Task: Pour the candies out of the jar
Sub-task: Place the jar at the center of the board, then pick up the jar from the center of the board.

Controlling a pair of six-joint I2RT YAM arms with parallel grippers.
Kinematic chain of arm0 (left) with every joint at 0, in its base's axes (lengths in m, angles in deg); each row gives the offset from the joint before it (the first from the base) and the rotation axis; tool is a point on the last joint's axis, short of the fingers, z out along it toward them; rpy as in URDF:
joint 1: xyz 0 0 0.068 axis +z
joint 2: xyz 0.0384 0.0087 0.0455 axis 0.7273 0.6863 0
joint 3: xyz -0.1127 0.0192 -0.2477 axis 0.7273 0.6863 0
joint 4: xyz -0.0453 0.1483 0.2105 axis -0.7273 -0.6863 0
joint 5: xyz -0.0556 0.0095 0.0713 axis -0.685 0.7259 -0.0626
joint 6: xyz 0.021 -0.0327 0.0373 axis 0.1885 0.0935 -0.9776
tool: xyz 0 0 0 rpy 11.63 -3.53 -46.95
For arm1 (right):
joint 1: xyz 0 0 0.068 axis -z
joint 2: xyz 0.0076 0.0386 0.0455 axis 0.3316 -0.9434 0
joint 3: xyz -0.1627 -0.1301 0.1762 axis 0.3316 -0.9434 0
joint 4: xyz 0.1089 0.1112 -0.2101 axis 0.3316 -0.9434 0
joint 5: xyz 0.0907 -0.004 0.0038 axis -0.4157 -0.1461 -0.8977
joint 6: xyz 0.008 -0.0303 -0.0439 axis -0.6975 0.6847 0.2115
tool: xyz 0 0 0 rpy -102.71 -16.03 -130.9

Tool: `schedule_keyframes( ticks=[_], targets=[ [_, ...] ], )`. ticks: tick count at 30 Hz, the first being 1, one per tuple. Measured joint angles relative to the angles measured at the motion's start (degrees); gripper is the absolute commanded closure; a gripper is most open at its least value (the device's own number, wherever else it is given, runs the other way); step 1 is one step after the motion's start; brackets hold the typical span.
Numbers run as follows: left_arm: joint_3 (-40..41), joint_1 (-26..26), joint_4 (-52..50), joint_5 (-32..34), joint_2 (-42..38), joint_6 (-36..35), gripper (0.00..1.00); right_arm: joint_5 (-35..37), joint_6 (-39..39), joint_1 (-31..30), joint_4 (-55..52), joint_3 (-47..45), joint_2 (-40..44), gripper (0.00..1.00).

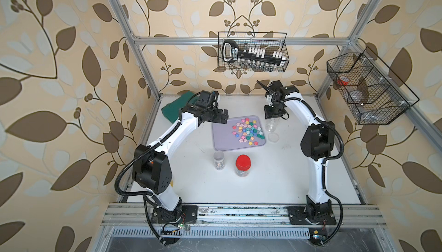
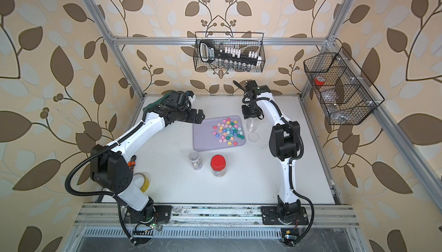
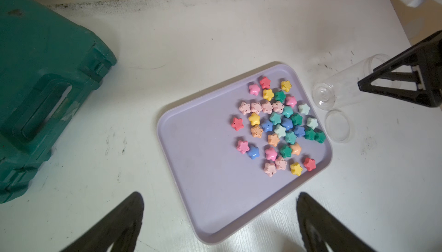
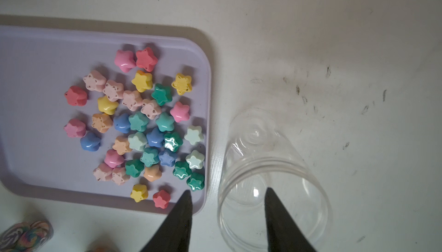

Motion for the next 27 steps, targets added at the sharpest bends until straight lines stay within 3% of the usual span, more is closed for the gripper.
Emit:
schedule_keyframes(
  ticks=[3,5,7,16,27],
  targets=[
    [0.15,0.0,0.24,0.42,-0.07,0.22,0.01,1.7,-0.15,-0.94,1.29,0.02,1.07,0.41],
    [0.92,0.0,0.9,1.46,-0.46,0.61,0.01,2.36,-0.17,-1.51,2.49,0.0,2.8,0.31],
    [2.32,0.0,1.64,2.4,-1.44,1.09,0.01,2.49,-0.15,-1.99,5.11,-1.05,5.97,0.02],
    [3.89,0.0,3.43,3.96,-4.68,1.2,0.01,2.38,-0.81,-2.29,21.79,-20.81,28.09,0.01],
    [11.15,0.0,6.27,3.23,-12.79,1.01,0.01,2.01,-1.77,-2.29,36.17,-44.89,41.57,0.01]
  ],
)
